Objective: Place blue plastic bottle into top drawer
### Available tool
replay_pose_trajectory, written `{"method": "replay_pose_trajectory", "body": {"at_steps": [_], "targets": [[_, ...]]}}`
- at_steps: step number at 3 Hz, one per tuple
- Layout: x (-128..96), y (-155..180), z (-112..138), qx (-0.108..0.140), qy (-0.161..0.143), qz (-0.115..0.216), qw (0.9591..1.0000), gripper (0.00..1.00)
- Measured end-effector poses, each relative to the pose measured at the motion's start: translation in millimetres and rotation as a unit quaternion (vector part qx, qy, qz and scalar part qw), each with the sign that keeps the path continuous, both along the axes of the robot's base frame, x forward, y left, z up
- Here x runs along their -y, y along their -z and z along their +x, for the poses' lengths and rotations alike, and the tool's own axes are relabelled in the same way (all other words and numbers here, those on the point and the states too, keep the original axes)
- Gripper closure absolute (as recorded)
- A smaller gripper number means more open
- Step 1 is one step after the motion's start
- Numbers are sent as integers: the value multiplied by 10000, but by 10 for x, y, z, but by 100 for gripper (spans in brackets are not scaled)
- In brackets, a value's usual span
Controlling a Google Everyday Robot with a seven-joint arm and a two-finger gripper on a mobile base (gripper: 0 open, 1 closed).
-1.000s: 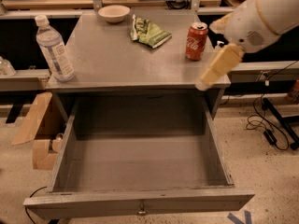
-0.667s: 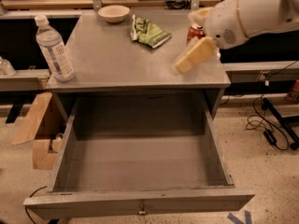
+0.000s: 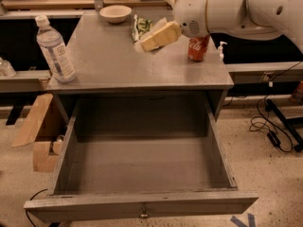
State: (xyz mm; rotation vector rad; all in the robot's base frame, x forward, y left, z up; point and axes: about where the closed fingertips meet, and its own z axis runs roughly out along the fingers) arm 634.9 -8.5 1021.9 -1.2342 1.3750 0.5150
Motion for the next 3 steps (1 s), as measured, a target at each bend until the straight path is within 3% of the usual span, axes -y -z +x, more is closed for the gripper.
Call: {"method": "replay_pose_trajectory", "body": {"at_steps": [1, 2, 3], "targets": [[20, 8, 6, -19, 25, -10, 10000, 0], [-164, 126, 81, -194, -53, 131, 9997, 0], [-525, 377, 290, -447, 21, 185, 9988, 0]]}}
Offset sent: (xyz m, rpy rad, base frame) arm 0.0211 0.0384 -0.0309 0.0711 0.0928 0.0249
